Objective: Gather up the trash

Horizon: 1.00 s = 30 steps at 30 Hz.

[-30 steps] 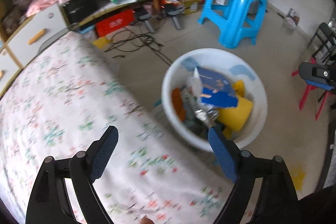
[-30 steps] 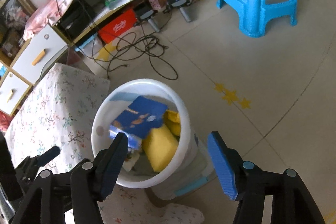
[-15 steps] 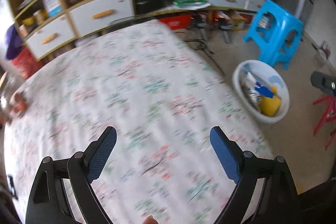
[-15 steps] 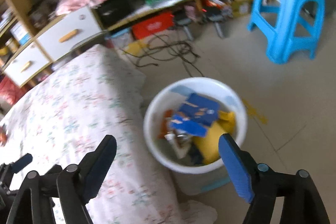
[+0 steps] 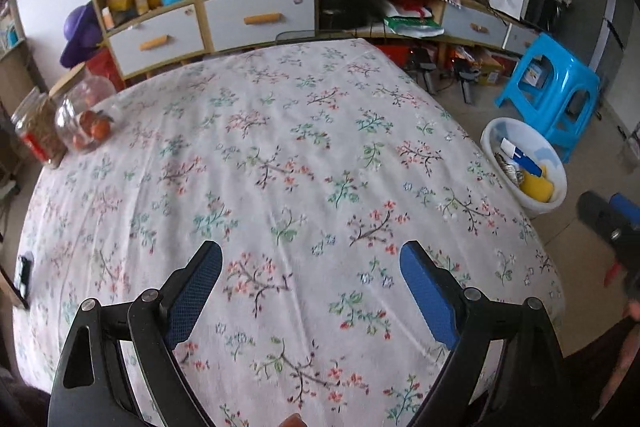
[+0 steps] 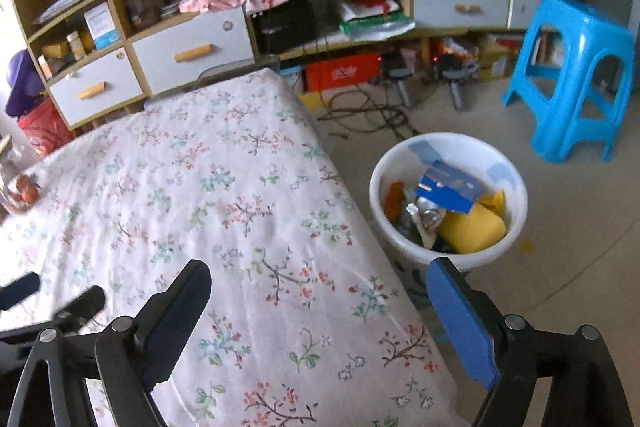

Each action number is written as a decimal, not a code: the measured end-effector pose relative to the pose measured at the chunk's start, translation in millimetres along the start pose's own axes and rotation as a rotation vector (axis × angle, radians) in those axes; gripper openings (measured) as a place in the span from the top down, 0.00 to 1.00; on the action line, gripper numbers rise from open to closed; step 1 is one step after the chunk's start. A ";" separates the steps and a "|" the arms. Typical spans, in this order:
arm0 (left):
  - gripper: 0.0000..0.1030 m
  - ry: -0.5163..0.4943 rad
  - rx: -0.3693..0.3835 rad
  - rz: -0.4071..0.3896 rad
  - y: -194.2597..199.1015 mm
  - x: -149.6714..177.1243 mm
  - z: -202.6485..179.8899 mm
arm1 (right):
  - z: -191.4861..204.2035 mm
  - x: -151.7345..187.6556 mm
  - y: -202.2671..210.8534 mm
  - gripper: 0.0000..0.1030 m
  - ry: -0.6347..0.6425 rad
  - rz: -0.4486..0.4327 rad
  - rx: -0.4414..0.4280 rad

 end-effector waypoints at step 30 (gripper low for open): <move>0.10 0.011 0.019 0.003 -2.7 11.3 1.5 | 13.9 11.4 -27.4 0.12 0.029 0.036 0.043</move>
Point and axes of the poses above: each gripper's, at about its wrist camera, not at the fingertips, and y roughly against the way its jaws point, z to its left, x to its underside, the point moved 2 cm from there along -y, roughly the way its jaws point, and after that the axes turned 15 degrees about z, right-handed, at the moved point
